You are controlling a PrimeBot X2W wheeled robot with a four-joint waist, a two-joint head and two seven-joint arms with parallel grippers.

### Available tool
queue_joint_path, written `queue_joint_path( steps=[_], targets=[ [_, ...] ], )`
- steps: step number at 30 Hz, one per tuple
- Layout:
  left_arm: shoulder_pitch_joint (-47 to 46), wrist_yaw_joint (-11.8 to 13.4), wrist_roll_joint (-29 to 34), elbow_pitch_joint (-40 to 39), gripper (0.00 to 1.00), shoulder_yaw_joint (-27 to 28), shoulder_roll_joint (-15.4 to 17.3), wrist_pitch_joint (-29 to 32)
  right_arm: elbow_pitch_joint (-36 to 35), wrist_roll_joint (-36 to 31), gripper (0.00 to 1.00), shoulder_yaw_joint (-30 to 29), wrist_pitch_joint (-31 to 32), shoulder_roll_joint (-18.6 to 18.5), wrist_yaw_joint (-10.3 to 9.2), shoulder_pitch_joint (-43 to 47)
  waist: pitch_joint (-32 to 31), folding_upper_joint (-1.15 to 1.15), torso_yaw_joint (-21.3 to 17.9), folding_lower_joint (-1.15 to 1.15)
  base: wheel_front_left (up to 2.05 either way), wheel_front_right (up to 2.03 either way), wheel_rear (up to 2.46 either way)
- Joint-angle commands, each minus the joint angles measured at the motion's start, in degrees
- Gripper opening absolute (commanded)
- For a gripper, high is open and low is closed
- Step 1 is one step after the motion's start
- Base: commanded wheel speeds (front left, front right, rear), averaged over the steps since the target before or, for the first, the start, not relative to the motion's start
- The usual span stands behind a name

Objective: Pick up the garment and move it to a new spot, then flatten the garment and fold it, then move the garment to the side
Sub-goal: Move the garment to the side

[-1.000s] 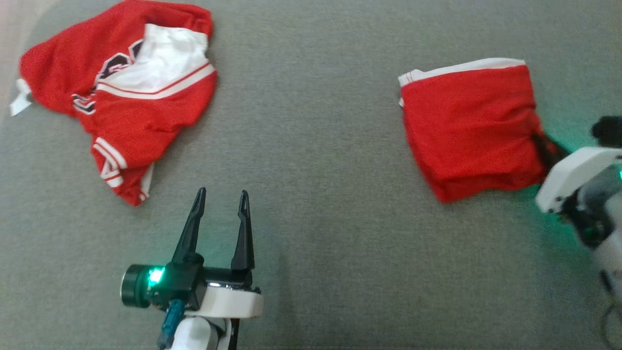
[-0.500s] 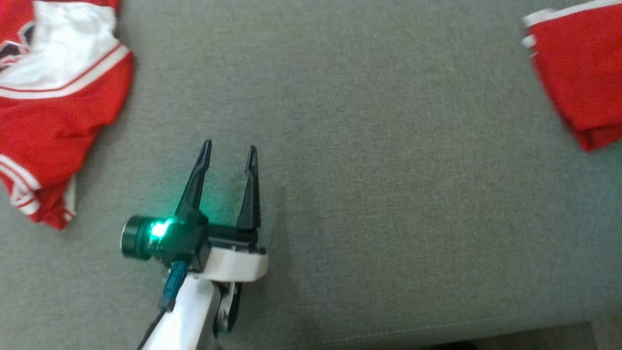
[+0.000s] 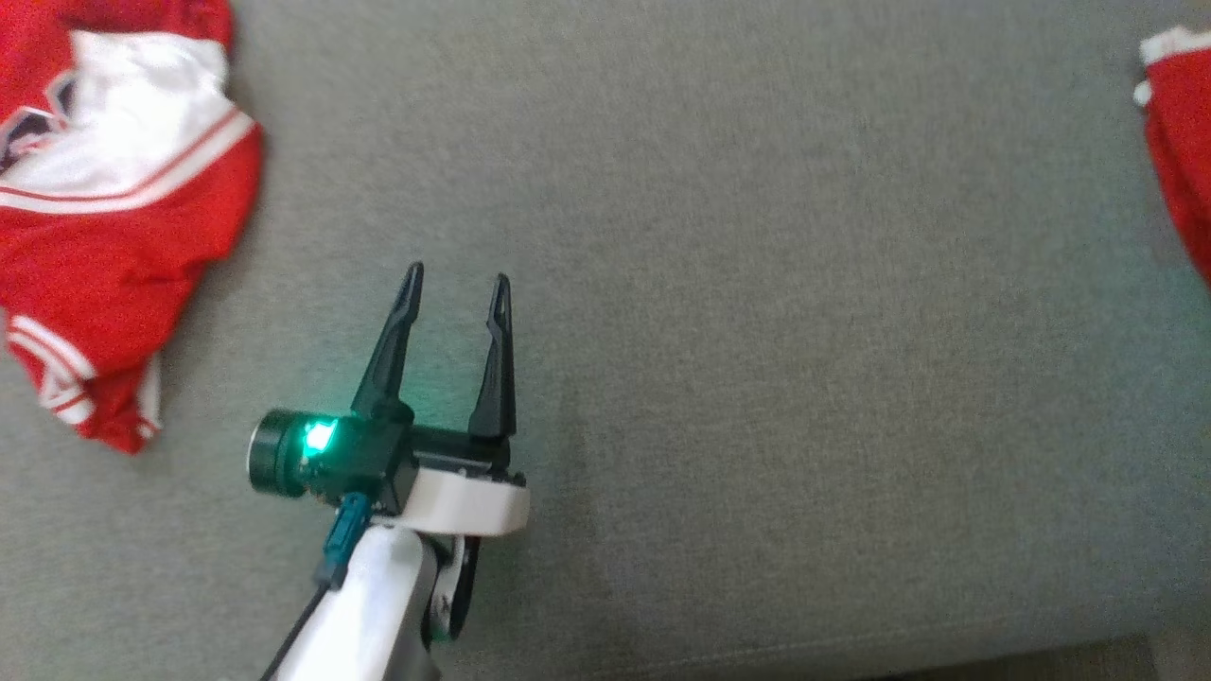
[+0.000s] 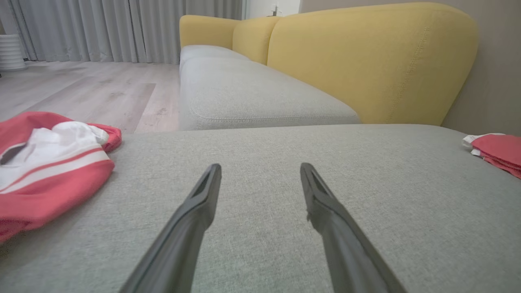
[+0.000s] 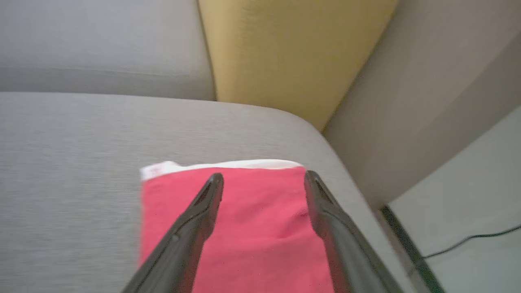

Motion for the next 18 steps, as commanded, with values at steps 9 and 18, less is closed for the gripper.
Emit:
queue_joint_path(
  steps=[9, 18],
  targets=[
    [6.6, 0.5, -2.7, 2.7, 1.00, 4.4, -0.1, -0.3, -12.0, 5.6, 1.00, 4.4, -5.2, 14.1, 0.37, 18.1, -19.0, 0.00, 5.4, 0.01, 0.00, 0.00, 0.00],
    [10.1, -0.3, -1.8, 6.5, 1.00, 8.0, -0.1, -0.3, -32.9, -4.1, 1.00, -3.4, -5.3, 25.6, 0.37, 38.8, -27.3, 0.00, 7.0, 0.01, 0.00, 0.00, 0.00]
  ],
)
